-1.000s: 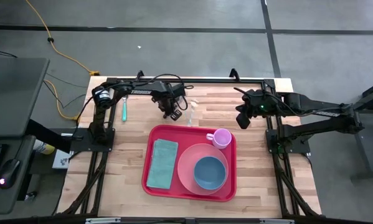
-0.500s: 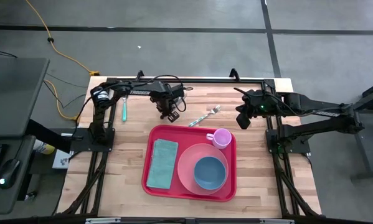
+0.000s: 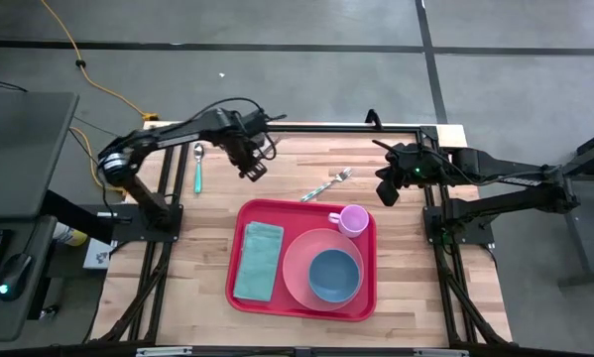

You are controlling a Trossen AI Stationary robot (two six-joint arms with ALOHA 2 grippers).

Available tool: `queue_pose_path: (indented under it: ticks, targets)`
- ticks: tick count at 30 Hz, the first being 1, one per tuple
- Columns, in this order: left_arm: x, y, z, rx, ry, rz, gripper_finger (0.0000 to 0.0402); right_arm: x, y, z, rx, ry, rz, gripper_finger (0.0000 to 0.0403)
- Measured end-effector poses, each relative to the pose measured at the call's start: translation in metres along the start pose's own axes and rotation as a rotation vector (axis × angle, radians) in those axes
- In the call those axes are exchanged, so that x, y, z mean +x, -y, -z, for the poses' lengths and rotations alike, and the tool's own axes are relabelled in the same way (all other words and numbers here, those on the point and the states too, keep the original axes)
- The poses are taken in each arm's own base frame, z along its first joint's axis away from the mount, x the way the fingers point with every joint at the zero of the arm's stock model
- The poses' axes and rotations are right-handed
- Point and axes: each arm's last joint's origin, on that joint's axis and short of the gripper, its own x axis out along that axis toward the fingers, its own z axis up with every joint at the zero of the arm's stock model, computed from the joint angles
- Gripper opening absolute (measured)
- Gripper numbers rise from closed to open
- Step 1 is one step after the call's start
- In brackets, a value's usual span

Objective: Set up tray
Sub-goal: Put the black knife on top of the blue napkin on the red tray

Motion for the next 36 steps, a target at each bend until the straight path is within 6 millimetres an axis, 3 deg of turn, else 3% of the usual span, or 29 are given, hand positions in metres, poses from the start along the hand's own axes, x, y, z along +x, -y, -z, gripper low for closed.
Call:
queue_pose_path:
  ticks: [12,17,25,36]
  targets:
    - [-0.09,0.042,0.075,0.096,0.191,0.177,0.0057,0.0,0.0,0.0,-0.027,0.001,0.003,0.0]
    - [-0.11,0.058,0.108,0.076,0.281,0.242,0.0057,0.0,0.0,0.0,-0.037,0.002,0.003,0.0]
    - [-0.082,0.09,0.149,-0.106,0.263,0.29,0.0057,0.0,0.0,0.0,-0.037,0.002,0.003,0.0]
    - [0.002,0.136,0.202,-0.399,0.167,0.219,0.0057,0.0,0.0,-0.001,-0.025,0.009,-0.001,0.0]
